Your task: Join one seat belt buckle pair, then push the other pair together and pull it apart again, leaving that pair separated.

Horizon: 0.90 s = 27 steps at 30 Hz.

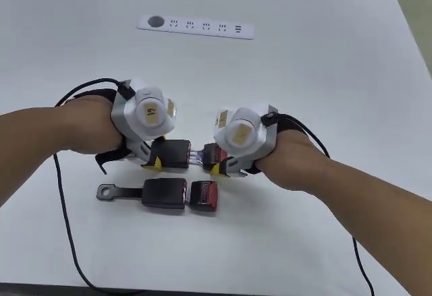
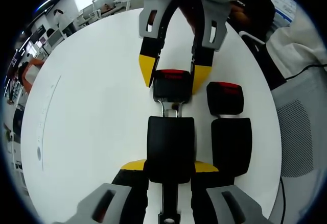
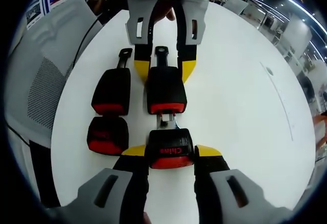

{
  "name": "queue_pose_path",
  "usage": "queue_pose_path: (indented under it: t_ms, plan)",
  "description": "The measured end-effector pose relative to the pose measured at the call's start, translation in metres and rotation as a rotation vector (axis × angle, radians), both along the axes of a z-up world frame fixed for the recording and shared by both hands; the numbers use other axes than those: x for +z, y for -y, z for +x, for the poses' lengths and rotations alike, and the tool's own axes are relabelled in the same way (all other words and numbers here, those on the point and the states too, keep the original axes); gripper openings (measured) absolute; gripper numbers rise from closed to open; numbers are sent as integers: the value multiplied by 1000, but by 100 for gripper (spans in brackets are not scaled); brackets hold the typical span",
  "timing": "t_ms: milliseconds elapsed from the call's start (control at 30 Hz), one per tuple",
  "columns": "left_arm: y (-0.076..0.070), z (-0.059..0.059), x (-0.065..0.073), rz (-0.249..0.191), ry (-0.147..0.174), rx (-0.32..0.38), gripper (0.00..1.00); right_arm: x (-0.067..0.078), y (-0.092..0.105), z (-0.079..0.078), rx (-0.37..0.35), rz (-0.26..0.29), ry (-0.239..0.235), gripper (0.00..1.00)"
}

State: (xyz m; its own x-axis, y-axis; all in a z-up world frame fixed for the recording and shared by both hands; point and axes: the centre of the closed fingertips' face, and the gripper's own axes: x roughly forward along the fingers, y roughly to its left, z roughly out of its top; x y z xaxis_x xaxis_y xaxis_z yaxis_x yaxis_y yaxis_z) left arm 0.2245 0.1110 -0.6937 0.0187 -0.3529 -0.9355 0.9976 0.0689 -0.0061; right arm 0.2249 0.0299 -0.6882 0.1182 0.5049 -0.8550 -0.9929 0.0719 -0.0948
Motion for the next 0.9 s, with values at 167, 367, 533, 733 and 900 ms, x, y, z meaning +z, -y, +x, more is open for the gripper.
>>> queue_pose_path:
  t_ms: [167,367,533,733,900]
  plan:
    - [0,-1,1,-2,3,-8,32,1,-1,-1,6,5,0,32]
    - [0,-1,0,2,4,-14,31,2,-2,-1,8,4,1,31]
    - [0,0,0,5,4,-25,31,2,-4,-2,12,-3,-1,31]
    - [0,0,0,8,5,-24,31,2,-5,-1,9,1,-3,30]
    - [-1,0,0,9,6,-20,31,2,-6,-1,15,-2,4,30]
